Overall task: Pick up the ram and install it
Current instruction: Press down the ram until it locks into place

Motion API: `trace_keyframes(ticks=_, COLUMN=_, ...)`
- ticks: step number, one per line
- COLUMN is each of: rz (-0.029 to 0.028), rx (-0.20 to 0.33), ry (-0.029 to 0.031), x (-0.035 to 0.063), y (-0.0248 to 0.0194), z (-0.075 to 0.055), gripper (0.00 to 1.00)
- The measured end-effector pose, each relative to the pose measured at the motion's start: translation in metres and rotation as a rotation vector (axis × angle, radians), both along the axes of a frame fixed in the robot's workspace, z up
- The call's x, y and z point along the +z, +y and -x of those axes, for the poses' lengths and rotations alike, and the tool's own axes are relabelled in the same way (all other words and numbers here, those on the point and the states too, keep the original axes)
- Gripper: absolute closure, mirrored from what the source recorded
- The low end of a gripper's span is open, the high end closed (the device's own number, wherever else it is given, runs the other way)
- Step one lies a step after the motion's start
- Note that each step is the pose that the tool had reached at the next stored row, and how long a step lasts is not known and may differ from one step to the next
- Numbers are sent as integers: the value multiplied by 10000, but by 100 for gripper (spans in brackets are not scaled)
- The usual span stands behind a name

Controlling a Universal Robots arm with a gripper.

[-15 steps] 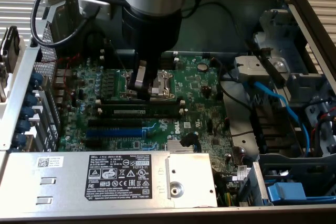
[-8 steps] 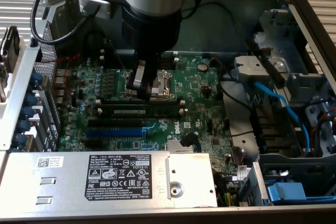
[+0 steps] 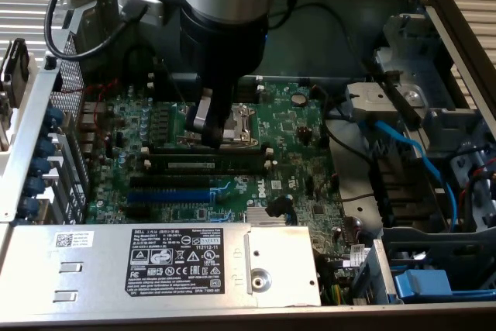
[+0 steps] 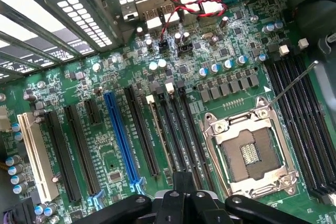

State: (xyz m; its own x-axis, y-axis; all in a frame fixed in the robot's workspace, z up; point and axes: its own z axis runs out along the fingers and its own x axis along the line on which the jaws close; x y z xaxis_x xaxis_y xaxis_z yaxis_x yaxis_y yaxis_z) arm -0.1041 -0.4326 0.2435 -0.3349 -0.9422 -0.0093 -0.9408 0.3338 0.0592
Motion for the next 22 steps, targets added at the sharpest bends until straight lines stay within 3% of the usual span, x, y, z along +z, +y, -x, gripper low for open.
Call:
trace_keyframes(ticks=8, rz=0, rx=-323, ry=83, x=0, y=0, z=-1, gripper=90)
trace_keyframes(ticks=22, rz=1, rx=-931, ry=281, x=0, y=0, z=-1, gripper=90)
